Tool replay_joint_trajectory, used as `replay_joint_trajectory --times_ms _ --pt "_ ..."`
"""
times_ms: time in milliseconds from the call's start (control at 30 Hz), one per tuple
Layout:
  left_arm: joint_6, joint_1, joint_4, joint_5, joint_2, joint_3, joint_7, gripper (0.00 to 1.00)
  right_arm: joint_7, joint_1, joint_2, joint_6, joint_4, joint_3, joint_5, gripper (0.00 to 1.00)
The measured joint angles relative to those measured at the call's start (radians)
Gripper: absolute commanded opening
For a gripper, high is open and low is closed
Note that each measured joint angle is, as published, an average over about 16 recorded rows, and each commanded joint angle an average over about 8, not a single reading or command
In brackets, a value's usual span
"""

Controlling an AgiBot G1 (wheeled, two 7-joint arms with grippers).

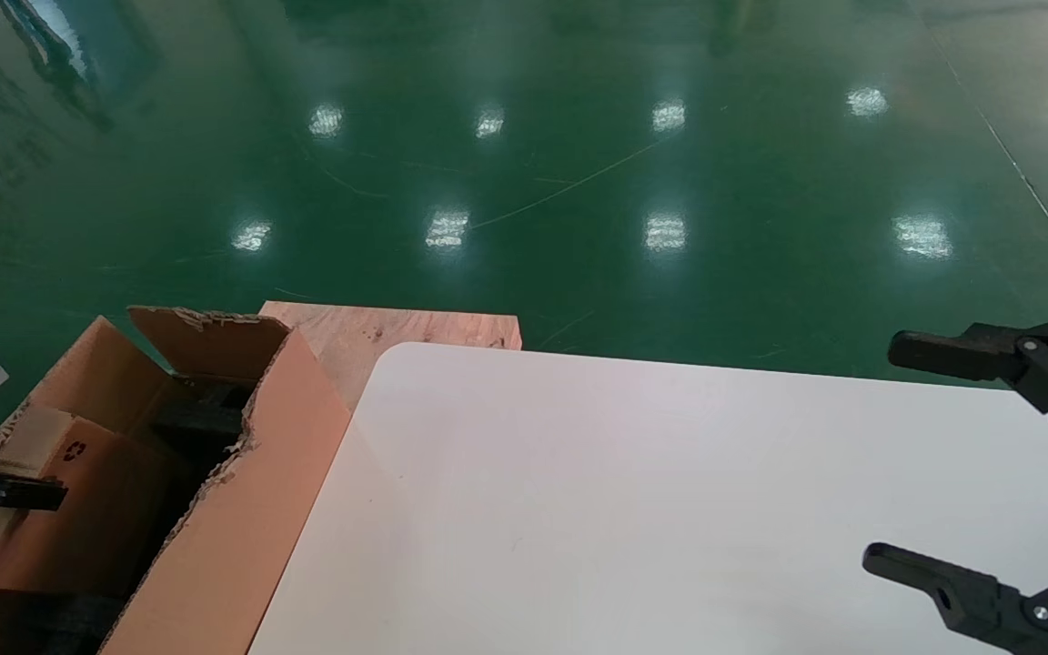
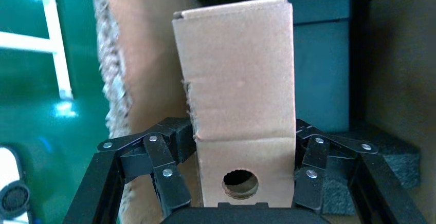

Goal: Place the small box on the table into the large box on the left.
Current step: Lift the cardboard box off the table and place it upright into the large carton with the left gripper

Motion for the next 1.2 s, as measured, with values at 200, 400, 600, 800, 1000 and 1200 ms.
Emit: replay_joint_trajectory --times_ms 200,400,600,800,1000,1200 --pt "0.008 0.010 0.051 0.003 0.018 0.008 0.000 1.00 0.000 0.000 0.000 0.000 0.000 0.000 0.000 1.00" --pt "0.013 0.013 0.076 0.015 0.029 0.013 -0.007 1.00 0.000 0.000 0.000 0.000 0.000 0.000 0.000 1.00" --pt "0.013 0.013 0.076 0.017 0.029 0.014 -0.007 1.00 0.000 0.000 0.000 0.000 0.000 0.000 0.000 1.00" --pt "0.013 0.012 0.069 0.016 0.026 0.013 -0.005 1.00 0.000 0.000 0.000 0.000 0.000 0.000 0.000 1.00" --pt "0.013 0.010 0.061 0.013 0.024 0.010 -0.002 1.00 0.000 0.000 0.000 0.000 0.000 0.000 0.000 1.00" --pt "0.010 0.000 0.034 0.007 0.029 0.001 0.010 1.00 0.000 0.000 0.000 0.000 0.000 0.000 0.000 1.00"
